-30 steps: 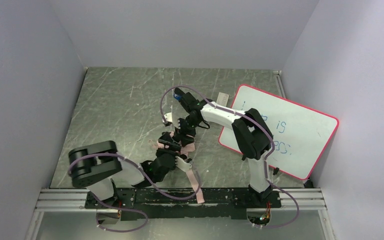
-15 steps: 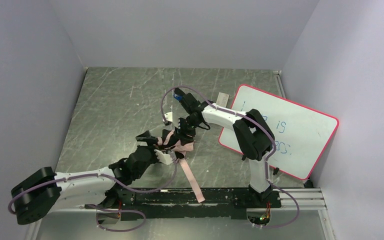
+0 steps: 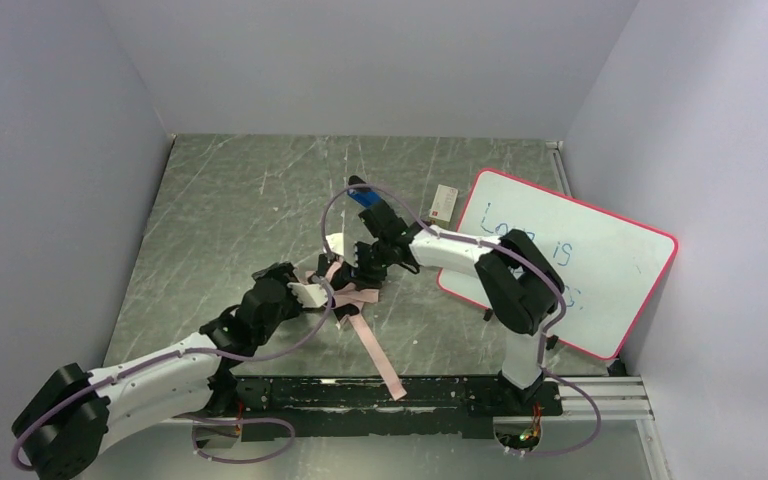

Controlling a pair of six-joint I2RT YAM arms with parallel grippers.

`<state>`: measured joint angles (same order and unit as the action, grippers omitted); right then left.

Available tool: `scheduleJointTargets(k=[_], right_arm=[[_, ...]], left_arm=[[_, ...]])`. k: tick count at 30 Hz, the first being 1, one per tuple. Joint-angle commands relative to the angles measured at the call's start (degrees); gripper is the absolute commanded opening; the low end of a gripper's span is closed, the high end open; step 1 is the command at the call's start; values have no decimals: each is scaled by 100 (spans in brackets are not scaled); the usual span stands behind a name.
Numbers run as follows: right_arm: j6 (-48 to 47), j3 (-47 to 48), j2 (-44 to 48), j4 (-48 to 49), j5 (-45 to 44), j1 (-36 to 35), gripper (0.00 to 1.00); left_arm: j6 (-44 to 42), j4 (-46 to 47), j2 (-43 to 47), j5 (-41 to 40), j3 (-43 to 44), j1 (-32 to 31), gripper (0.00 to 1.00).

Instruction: Put away the umbrella

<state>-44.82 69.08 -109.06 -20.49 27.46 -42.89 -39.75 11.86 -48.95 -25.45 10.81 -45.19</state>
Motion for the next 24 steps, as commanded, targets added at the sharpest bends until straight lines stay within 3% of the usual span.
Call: scheduleJointTargets(k=[1,4,10,14,24], right_arm=[[-246,-901,-196,136,-1569,-95,11],[-84,-1004,-174,285,-1694,-150,7],[280,-722,-504,276,-1645,-134,4],[326,-753,-503,352,-1703,-135,4],[316,-1054,-449,605,-2000,-138,4]], left_arm=[[149,-700,97,-338,361,386,70],[244,-1241,48,211,669,439,68],[5,-2599,-201,1795,1504,439,86],[-332,-3776,-537,3095,2245,441,89],[-910,-5154,-327,4469,3201,940,89]])
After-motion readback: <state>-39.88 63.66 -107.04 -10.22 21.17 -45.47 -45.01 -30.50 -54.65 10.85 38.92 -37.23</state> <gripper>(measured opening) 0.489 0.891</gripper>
